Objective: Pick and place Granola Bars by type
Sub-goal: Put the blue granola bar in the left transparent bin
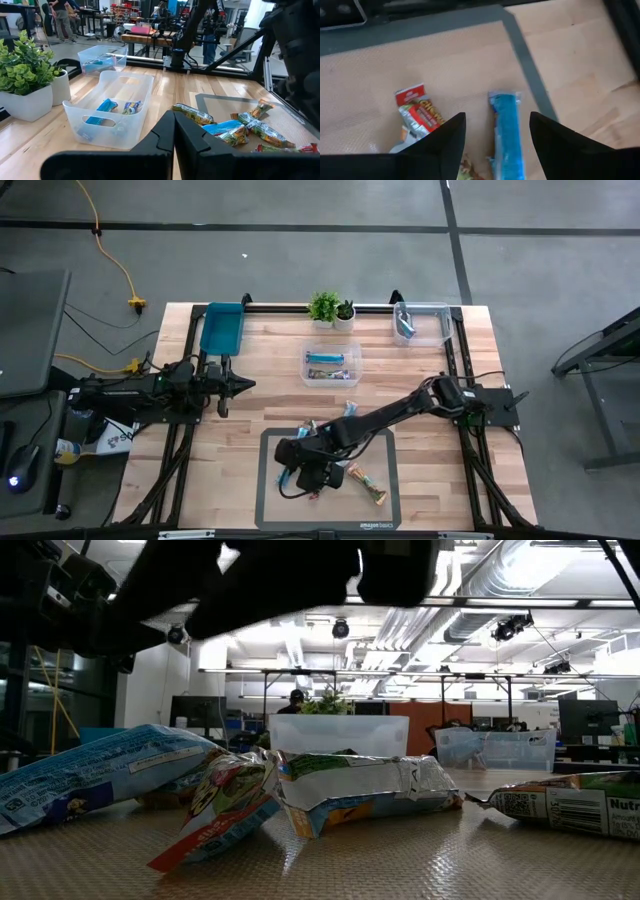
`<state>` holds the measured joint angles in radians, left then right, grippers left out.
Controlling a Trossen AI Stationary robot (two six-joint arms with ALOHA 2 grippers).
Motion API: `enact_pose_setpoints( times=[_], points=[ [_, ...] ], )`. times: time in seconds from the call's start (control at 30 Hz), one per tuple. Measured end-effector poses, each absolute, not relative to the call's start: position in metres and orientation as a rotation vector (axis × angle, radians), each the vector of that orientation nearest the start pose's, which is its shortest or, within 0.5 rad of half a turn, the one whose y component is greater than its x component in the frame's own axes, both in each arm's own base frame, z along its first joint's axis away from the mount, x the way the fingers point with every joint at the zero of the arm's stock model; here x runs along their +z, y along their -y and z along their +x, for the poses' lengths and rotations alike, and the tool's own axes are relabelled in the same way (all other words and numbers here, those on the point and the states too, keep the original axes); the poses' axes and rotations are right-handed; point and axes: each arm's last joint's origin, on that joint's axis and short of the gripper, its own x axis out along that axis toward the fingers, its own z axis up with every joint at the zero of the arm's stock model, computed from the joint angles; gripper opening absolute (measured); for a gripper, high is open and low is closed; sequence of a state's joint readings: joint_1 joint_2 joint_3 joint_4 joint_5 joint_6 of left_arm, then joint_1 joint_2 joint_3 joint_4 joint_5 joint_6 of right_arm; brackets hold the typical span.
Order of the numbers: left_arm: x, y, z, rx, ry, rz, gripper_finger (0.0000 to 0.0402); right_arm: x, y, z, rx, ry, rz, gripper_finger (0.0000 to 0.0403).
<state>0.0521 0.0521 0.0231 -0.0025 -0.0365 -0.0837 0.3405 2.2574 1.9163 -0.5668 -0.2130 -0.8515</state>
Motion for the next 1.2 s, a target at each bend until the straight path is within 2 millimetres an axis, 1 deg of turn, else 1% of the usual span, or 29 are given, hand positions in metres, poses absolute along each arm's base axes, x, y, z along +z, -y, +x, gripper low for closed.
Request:
enact_pose_setpoints(
  times=[0.23, 0.37, 0.57, 0.77, 0.87, 1.0, 1.2],
  points=[
    [0.167, -0.006, 0.099, 0.089, -0.028, -0.084, 0.0001, 0.177, -0.177, 0.480, 0.868, -0.616, -0.833, 0.0205],
    [0.167, -0.006, 0.099, 0.089, -0.028, -0.084, 0.0001, 0.168, -0.177, 0.483, 0.836, -0.634, -0.846, 0.0205],
    [0.167, -0.006, 0.099, 0.090, -0.028, -0.084, 0.0001, 0.164, -0.168, 0.487, 0.811, -0.648, -0.830, 0.0205],
    [0.167, -0.006, 0.099, 0.090, -0.028, -0.084, 0.0001, 0.165, -0.150, 0.493, 0.763, -0.669, -0.786, 0.0205],
    [0.167, -0.006, 0.099, 0.090, -0.028, -0.084, 0.0001, 0.165, -0.143, 0.495, 0.752, -0.675, -0.777, 0.0204],
    [0.167, -0.006, 0.099, 0.090, -0.029, -0.084, 0.0001, 0.164, -0.144, 0.495, 0.770, -0.670, -0.768, 0.0205],
    [0.167, -0.006, 0.099, 0.090, -0.028, -0.084, 0.0001, 0.150, -0.149, 0.496, 0.780, -0.685, -0.753, 0.0204]
  ],
)
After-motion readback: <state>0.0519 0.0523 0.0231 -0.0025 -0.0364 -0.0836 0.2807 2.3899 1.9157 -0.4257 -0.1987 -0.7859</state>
